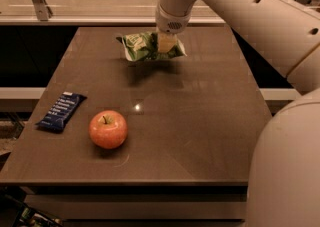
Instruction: Pick green jalapeno chip bag
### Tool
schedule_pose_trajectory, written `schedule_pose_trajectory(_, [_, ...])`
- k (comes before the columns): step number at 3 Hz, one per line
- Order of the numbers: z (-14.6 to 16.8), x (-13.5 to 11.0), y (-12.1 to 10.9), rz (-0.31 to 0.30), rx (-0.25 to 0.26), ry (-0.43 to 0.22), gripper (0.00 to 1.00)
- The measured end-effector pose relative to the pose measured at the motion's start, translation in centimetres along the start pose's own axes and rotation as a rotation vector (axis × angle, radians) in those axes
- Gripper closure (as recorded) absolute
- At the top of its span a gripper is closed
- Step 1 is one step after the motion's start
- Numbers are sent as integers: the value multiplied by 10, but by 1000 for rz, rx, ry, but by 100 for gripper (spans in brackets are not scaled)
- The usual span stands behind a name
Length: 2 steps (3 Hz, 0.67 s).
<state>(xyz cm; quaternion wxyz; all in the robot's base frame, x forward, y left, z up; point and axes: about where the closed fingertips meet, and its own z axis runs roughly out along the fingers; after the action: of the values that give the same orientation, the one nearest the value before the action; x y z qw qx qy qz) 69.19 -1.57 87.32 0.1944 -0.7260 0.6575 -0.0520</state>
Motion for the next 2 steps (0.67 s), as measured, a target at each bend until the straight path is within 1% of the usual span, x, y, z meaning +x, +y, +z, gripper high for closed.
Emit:
schedule_pose_trajectory(1, [-13, 2, -2, 0, 32, -36, 100])
schedule_pose_trajectory(2, [-31, 6, -13, -10, 86, -75, 100])
